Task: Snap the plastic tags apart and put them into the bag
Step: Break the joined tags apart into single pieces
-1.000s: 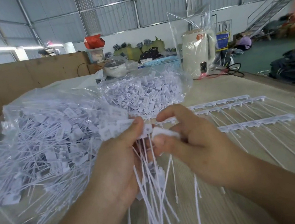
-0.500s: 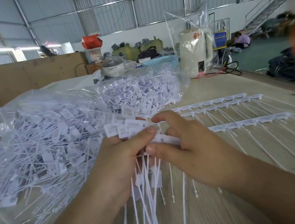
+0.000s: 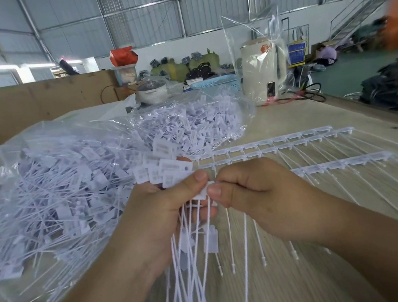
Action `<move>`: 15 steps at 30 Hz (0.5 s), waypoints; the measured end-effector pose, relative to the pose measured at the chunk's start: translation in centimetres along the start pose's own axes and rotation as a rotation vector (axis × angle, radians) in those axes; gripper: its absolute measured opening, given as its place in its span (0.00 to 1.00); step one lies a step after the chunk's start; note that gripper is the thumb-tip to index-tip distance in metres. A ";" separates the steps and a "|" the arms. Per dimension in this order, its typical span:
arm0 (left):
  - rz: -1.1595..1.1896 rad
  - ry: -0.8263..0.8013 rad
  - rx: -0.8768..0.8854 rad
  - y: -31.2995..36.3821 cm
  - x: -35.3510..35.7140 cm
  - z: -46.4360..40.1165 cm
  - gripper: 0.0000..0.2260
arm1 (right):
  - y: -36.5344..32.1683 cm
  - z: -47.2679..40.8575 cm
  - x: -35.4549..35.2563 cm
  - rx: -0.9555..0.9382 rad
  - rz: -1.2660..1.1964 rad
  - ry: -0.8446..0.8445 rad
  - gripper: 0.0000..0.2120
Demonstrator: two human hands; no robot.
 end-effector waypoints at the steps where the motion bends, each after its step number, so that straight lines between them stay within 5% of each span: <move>1: 0.036 0.017 -0.008 0.0 0.1 0.0 0.11 | -0.1 0.0 0.0 -0.010 0.008 0.019 0.18; 7: 0.159 0.099 -0.050 -0.3 0.3 0.4 0.07 | -0.4 0.0 -0.2 -0.048 0.042 0.145 0.13; 15: 0.344 0.059 -0.156 -1.1 1.3 0.6 0.20 | -0.7 0.1 -0.4 -0.101 0.008 0.276 0.15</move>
Point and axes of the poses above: each hand's wrist, its own z-axis away from the middle knuckle, its own x-axis out of the palm, y = z × x, the point moved 8 cm from there along -z, towards the middle knuckle, and after that the axes turned 7 degrees about -x, right-handed, at the moved point
